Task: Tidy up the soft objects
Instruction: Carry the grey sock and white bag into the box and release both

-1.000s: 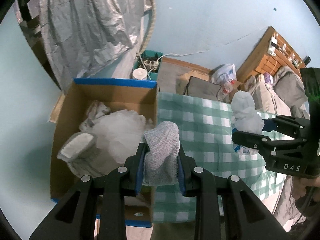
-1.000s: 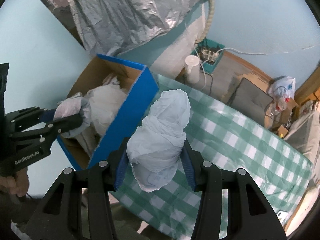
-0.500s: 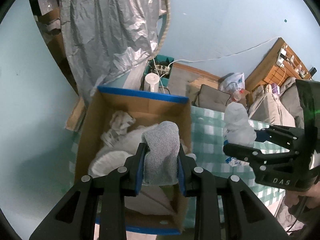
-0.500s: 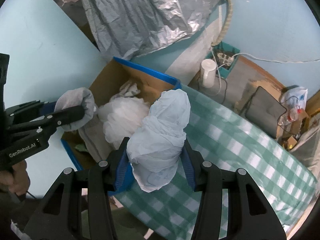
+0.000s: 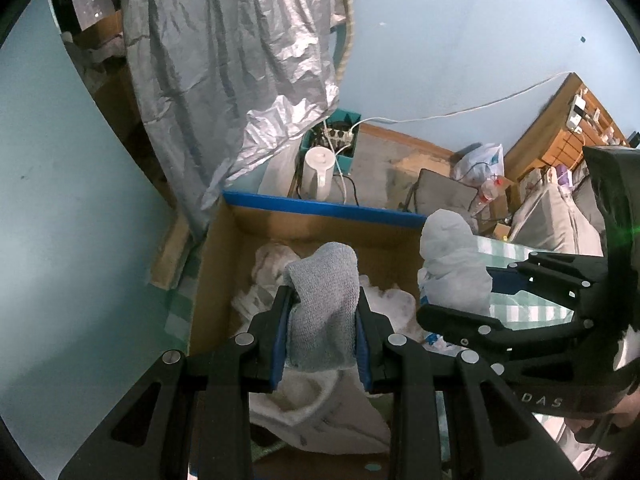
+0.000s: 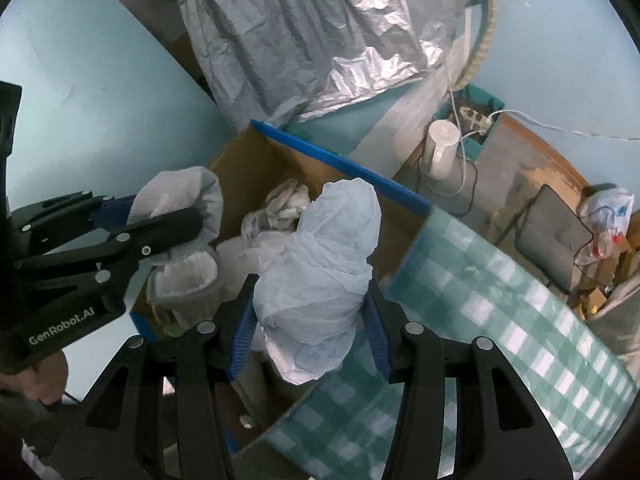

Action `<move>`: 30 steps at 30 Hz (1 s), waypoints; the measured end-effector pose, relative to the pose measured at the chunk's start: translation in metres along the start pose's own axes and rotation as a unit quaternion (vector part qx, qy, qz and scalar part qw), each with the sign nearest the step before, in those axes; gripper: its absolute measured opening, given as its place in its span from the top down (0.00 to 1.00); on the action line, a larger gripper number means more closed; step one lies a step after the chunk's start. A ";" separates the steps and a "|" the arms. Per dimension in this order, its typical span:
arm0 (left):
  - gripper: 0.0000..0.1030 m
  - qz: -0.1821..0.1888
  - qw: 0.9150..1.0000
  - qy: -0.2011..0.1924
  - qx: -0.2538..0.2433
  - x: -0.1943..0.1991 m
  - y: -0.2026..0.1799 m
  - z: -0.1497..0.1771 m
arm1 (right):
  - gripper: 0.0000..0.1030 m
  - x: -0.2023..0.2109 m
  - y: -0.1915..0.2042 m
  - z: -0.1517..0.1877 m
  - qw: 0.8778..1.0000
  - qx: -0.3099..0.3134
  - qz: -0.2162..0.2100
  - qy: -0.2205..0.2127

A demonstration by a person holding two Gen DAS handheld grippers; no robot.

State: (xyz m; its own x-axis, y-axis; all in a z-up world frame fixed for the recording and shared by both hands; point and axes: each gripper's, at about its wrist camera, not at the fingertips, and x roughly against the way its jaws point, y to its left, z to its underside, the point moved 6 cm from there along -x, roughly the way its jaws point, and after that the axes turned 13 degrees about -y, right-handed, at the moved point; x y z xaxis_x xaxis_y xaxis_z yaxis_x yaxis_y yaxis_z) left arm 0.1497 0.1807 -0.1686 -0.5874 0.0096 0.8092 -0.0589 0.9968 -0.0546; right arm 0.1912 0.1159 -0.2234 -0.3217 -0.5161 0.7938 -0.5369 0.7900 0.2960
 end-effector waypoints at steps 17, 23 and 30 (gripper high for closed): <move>0.58 -0.014 0.998 0.036 0.041 -0.031 0.035 0.013 | 0.38 -0.042 0.014 -0.016 0.999 0.043 0.016 0.021; 0.51 -0.014 0.999 0.028 0.040 -0.022 0.038 0.015 | 0.36 -0.036 0.009 -0.017 0.999 0.041 0.020 0.015; 0.50 -0.019 0.999 0.013 0.041 -0.003 0.035 0.012 | 0.36 -0.023 0.010 -0.017 0.999 0.038 0.024 0.000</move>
State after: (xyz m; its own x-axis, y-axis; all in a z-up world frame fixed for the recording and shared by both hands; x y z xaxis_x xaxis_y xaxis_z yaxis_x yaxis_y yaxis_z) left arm 0.1395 0.2149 -0.1800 -0.5621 -0.0241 0.8267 -0.1463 0.9867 -0.0707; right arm 0.2063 0.1413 -0.2296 -0.3488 -0.4775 0.8064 -0.5777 0.7871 0.2162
